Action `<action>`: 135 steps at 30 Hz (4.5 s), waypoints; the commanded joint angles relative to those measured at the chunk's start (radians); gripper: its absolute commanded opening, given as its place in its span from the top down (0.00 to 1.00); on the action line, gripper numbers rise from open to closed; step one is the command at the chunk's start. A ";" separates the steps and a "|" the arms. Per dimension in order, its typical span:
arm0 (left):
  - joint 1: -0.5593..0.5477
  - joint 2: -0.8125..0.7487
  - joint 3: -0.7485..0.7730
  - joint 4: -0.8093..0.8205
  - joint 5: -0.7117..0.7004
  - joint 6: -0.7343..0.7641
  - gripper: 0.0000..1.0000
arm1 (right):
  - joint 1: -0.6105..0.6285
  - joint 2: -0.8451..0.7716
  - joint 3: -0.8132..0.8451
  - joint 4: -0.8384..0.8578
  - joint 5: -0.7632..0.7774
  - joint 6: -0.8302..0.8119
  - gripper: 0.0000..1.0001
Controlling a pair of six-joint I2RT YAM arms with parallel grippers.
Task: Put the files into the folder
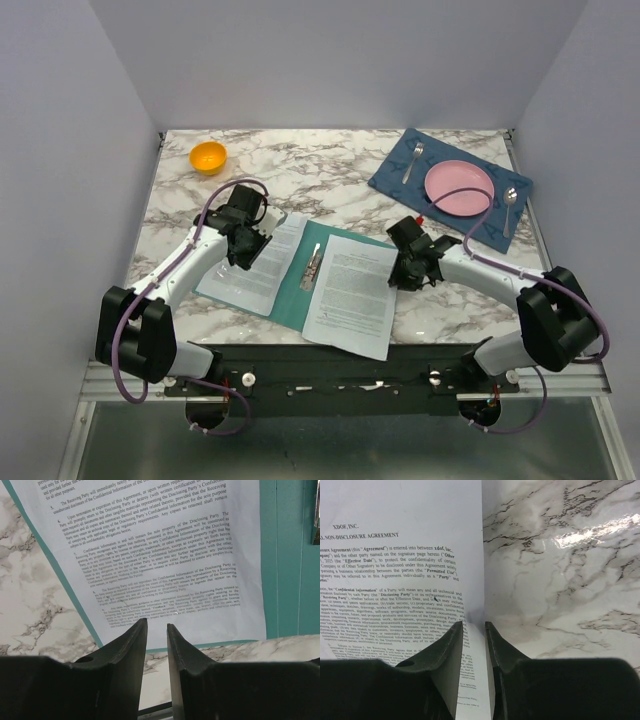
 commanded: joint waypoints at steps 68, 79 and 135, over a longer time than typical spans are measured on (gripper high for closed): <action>-0.005 -0.018 -0.026 -0.010 0.015 -0.005 0.62 | 0.062 -0.106 -0.112 0.160 0.159 0.344 1.00; -0.005 -0.031 -0.025 -0.021 0.018 -0.006 0.62 | 0.077 -0.031 -0.088 0.215 0.051 0.379 0.99; -0.005 -0.020 -0.017 -0.026 0.027 -0.019 0.62 | 0.105 -0.097 -0.237 0.187 0.085 0.247 1.00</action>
